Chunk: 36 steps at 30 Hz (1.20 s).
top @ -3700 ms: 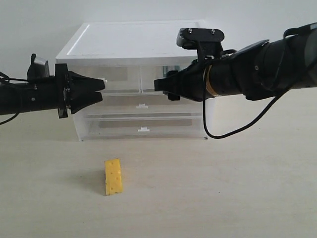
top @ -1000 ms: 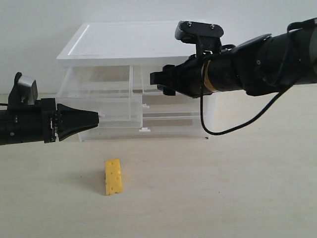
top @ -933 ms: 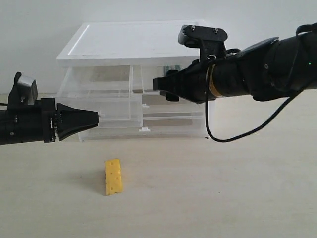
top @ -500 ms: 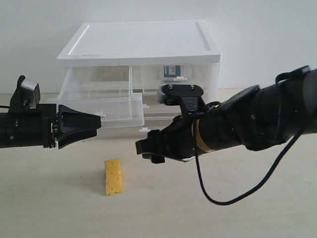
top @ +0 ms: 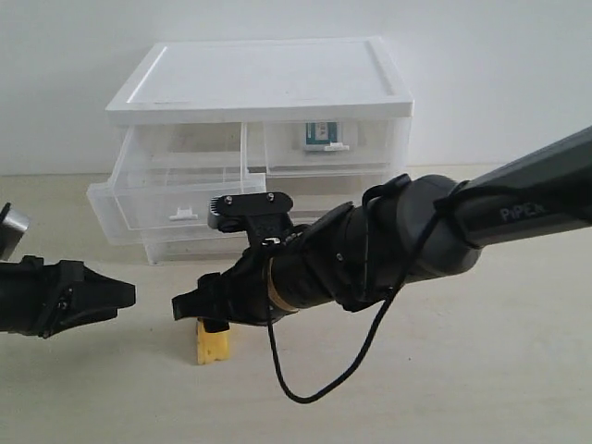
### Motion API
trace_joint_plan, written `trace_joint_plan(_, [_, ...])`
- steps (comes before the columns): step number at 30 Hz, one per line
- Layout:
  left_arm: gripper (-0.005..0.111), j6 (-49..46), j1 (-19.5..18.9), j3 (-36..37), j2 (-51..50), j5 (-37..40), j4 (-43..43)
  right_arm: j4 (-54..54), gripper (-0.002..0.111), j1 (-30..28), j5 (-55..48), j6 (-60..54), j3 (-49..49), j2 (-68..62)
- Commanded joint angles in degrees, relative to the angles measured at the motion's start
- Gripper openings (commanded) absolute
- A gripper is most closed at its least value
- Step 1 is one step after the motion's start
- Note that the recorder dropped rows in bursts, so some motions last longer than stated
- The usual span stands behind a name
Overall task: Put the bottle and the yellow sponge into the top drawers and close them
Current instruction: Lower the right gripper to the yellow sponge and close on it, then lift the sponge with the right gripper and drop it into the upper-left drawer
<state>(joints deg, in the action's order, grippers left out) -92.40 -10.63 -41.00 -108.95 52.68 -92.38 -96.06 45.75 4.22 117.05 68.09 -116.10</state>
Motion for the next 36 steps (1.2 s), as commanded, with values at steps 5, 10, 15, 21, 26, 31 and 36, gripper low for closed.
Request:
trace_joint_plan(5, [0.046,-2.47,-0.15,0.37,0.67,-4.25,-0.13,1.44,0.059,2.84,0.66,-0.05,5.43,-5.35])
trace_joint_plan(10, [0.046,-2.59,-0.15,1.34,0.67,-9.73,-1.66,1.50,0.059,4.07,-1.99,1.05,7.85,-8.08])
trace_joint_plan(15, [0.046,-3.19,-0.15,1.34,0.67,-9.31,-1.86,1.50,0.037,3.97,-4.74,1.29,7.85,-9.60])
trace_joint_plan(21, [0.046,-3.88,-0.15,1.34,0.67,-9.34,-3.09,1.08,0.000,3.97,1.97,-1.04,7.85,-9.61])
trace_joint_plan(26, [0.046,-4.29,-0.15,1.34,0.67,-9.34,-3.74,-0.44,0.000,4.09,18.90,-1.04,7.85,-7.60])
trace_joint_plan(31, [0.046,-4.91,-0.15,1.34,0.67,-9.49,-4.11,-3.18,0.000,4.09,28.24,-0.77,7.85,-4.47])
trace_joint_plan(36, [0.046,-5.03,-0.15,1.34,0.67,-9.64,-4.11,-3.89,0.000,4.09,35.82,0.84,7.85,0.35])
